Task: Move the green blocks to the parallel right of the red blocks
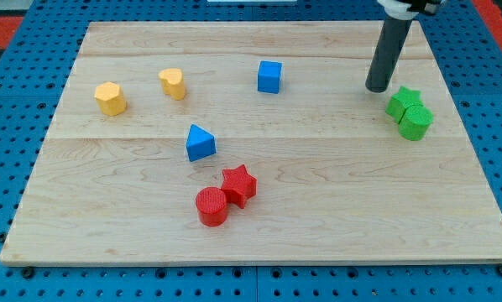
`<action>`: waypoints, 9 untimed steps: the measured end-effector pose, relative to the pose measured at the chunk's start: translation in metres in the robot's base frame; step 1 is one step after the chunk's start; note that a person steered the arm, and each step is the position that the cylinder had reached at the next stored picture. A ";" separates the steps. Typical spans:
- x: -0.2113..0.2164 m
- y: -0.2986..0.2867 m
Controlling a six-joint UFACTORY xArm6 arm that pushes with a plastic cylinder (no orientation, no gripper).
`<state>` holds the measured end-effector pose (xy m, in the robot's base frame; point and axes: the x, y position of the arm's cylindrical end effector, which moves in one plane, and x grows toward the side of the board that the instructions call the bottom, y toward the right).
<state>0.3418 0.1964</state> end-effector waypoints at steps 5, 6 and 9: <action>0.064 0.045; 0.094 0.104; 0.135 0.047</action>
<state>0.4766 0.2438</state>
